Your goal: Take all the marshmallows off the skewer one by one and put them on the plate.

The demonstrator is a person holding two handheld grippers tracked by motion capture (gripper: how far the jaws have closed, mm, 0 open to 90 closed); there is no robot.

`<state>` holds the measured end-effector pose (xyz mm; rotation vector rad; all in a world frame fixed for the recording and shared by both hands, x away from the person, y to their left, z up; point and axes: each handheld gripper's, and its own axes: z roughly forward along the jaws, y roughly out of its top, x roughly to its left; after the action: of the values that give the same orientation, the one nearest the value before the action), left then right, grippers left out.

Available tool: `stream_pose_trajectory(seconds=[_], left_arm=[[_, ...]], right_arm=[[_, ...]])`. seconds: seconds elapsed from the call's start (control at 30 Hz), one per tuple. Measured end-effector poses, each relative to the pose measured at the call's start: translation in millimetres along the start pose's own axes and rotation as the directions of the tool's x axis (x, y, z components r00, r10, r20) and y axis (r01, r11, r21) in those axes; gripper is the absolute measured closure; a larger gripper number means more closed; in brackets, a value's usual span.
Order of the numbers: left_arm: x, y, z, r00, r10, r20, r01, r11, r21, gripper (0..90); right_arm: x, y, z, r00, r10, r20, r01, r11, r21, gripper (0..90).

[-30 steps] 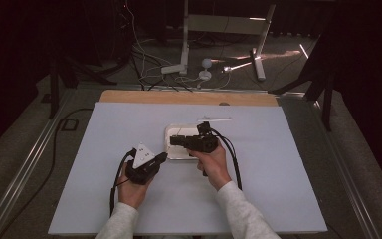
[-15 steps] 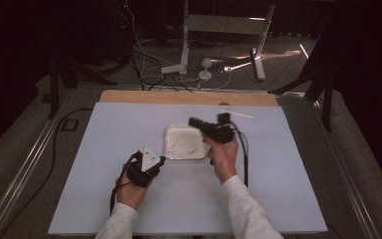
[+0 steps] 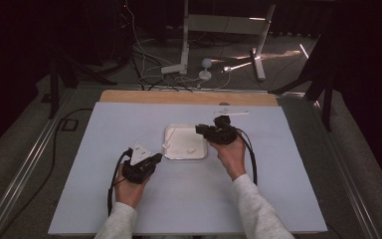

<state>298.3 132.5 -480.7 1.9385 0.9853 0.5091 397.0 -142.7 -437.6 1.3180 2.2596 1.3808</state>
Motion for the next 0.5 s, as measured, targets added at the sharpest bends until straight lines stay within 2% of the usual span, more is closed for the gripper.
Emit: stream_pose_trajectory(seconds=[0.03, 0.07, 0.13, 0.27, 0.5], left_arm=[[0.0, -0.2, 0.0, 1.0000, -0.001, 0.003, 0.001, 1.0000, -0.003, 90.0], [-0.2, -0.2, -0.3, 1.0000, -0.003, 0.003, 0.003, 1.0000, -0.005, 90.0], [0.2, 0.0, -0.9, 1.0000, -0.005, 0.003, 0.005, 1.0000, -0.008, 90.0], [1.1, -0.2, -0.1, 0.9999, -0.010, 0.008, 0.010, 0.9999, -0.008, 90.0], [0.3, -0.3, 1.1, 0.9999, -0.009, 0.012, 0.009, 0.9999, -0.007, 90.0]], right_arm=[[-1.6, -5.2, 7.3, 0.9999, 0.005, 0.016, -0.006, 0.9997, 0.025, 78.0], [-1.6, -5.2, 7.3, 0.9999, 0.005, 0.016, -0.006, 0.9997, 0.025, 78.0], [-4.5, -12.0, 16.0, 0.9992, 0.008, 0.039, -0.010, 0.9982, 0.058, 77.2], [-7.5, -16.9, 22.5, 0.9982, 0.015, 0.059, -0.020, 0.9956, 0.091, 75.9], [-12.0, -22.1, 25.2, 0.9965, 0.029, 0.079, -0.037, 0.9936, 0.107, 53.5]])
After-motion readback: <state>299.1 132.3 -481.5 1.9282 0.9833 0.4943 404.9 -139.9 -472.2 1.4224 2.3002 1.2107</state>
